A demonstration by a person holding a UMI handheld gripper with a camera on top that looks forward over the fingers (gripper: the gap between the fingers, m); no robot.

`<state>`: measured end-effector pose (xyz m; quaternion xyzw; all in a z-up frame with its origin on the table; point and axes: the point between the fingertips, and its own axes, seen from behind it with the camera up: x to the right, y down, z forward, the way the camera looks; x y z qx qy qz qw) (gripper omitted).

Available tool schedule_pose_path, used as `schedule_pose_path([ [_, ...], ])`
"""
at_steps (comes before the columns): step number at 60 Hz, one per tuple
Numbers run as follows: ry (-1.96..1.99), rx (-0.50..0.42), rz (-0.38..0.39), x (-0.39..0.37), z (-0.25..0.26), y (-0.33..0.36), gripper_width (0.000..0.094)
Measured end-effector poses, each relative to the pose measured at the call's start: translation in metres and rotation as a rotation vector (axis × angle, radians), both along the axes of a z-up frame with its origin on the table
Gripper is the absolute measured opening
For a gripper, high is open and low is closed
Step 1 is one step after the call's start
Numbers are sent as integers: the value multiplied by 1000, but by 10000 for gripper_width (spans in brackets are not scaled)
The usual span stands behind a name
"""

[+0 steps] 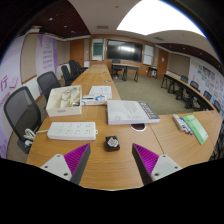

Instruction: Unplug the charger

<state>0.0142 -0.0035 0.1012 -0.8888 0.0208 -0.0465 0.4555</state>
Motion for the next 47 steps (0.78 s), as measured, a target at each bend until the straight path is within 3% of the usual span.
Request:
schedule_pose_path([
  [22,-57,-22,9,-36,94,-167,849],
  [47,-72,34,30,-49,132,-211,856],
])
